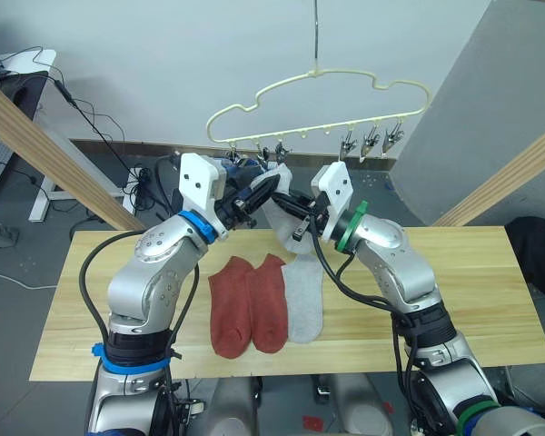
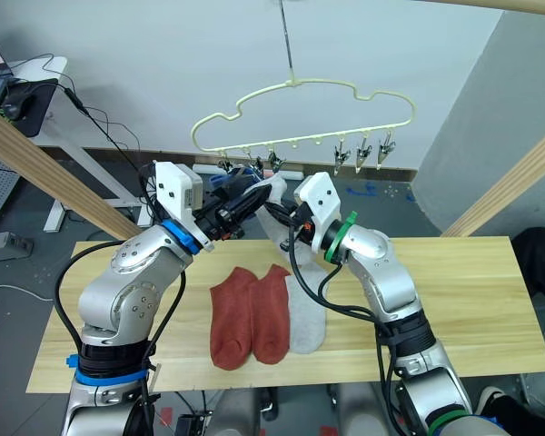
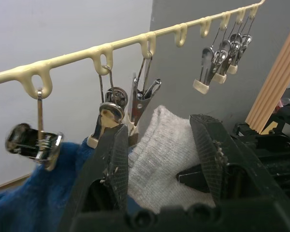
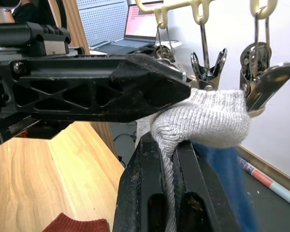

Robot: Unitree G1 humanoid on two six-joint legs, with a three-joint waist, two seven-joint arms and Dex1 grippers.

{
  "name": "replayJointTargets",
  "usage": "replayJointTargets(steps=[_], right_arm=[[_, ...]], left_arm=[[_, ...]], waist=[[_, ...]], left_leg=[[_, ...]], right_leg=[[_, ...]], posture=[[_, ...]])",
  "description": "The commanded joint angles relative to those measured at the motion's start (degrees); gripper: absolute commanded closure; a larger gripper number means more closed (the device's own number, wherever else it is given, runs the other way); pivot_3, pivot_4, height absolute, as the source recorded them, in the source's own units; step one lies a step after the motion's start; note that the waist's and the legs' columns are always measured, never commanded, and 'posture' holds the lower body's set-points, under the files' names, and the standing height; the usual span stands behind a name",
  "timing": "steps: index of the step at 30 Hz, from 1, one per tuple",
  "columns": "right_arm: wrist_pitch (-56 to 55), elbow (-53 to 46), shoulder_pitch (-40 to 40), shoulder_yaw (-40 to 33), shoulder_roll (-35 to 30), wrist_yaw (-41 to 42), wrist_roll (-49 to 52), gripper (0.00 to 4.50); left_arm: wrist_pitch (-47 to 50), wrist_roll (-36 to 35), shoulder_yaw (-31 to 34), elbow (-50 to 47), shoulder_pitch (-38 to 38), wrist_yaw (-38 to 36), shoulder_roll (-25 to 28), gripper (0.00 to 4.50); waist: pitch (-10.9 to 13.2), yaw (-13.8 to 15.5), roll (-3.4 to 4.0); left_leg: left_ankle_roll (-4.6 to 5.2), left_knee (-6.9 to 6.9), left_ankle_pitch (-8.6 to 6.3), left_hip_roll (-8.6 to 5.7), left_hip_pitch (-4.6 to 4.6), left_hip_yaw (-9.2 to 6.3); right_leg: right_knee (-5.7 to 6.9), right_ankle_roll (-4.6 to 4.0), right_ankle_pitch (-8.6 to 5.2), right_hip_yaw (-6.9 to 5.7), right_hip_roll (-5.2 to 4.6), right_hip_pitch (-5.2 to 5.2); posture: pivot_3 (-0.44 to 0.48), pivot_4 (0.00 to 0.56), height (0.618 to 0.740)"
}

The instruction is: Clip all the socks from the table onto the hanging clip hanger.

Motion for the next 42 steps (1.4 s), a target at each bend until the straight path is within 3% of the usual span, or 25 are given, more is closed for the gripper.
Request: replayJointTargets(steps=[1,6,10,17,20,30,35,42], right_arm=[[2.38,-6.48,3.41,0.77,-3.13,1.26,0.13,4.50],[12.72,-16.53,11.04,-1.97,-8.55,0.45,4.25,4.50],[26.24,-25.77,20.41,-8.16,-10.64,-5.00,8.62,4.50],[36.39,-26.22,29.46,-12.98,-13.09,-10.19,9.39,4.50],[36.68,-21.66,31.71,-13.04,-13.62,-10.60,9.18,3.71],[31.38,-19.10,33.97,-12.82,-16.12,-12.18,5.75,0.15],[24.40,-22.66,34.67,-12.86,-19.13,-11.99,2.65,0.03],[12.19,-29.98,29.92,-10.11,-21.73,-4.96,3.73,0.03]], left_arm=[[-3.15,1.37,-1.03,-3.06,0.23,-0.27,0.10,2.24],[-5.62,3.00,-2.64,-5.47,3.41,-1.46,1.14,2.24],[-9.62,5.39,-4.01,-5.68,5.59,-3.82,2.76,2.24],[-14.56,10.57,-7.58,-5.29,6.85,-1.71,0.60,2.24],[-16.93,14.75,-9.49,-4.08,6.88,1.57,-1.60,2.21],[-20.42,21.18,-11.99,-3.80,8.47,6.50,-5.30,2.21],[-22.93,24.42,-12.10,-2.60,8.27,9.23,-7.06,2.21],[-26.72,31.09,-12.95,3.46,4.69,16.83,-12.08,2.21]], waist=[[0.00,0.02,0.00],[0.00,0.09,0.00],[0.00,0.13,0.00],[0.00,0.16,0.00],[0.00,0.13,0.00],[0.00,0.12,0.00],[0.00,0.25,0.00],[0.00,0.13,0.00]], left_leg=[[0.00,-0.02,0.00,0.00,-0.01,0.00],[0.00,-0.01,0.00,-0.02,-0.07,0.01],[0.01,-0.08,-0.01,0.01,-0.05,-0.07],[0.02,-0.03,0.00,-0.02,-0.02,-0.05],[0.02,-0.05,0.00,-0.02,0.00,-0.03],[0.03,-0.06,-0.01,-0.04,-0.01,0.03],[0.03,-0.06,-0.01,-0.05,-0.03,0.04],[0.03,-0.05,-0.01,-0.03,0.01,0.03]], right_leg=[[-0.02,0.00,0.00,0.00,0.00,0.00],[-0.07,0.00,0.00,0.01,-0.03,-0.01],[-0.02,0.00,0.00,-0.05,-0.02,-0.01],[0.00,-0.03,0.03,-0.01,-0.01,0.02],[-0.01,-0.02,0.03,0.01,0.01,0.01],[-0.04,0.00,0.01,0.07,0.03,0.00],[-0.06,0.01,0.01,0.08,0.04,0.00],[-0.04,0.10,0.01,0.10,0.11,0.00]], posture=[[-0.105,0.326,0.740],[-0.103,0.335,0.740],[-0.103,0.335,0.740],[-0.119,0.343,0.740],[-0.119,0.343,0.740],[-0.112,0.345,0.740],[-0.112,0.345,0.740],[-0.140,0.350,0.740]])
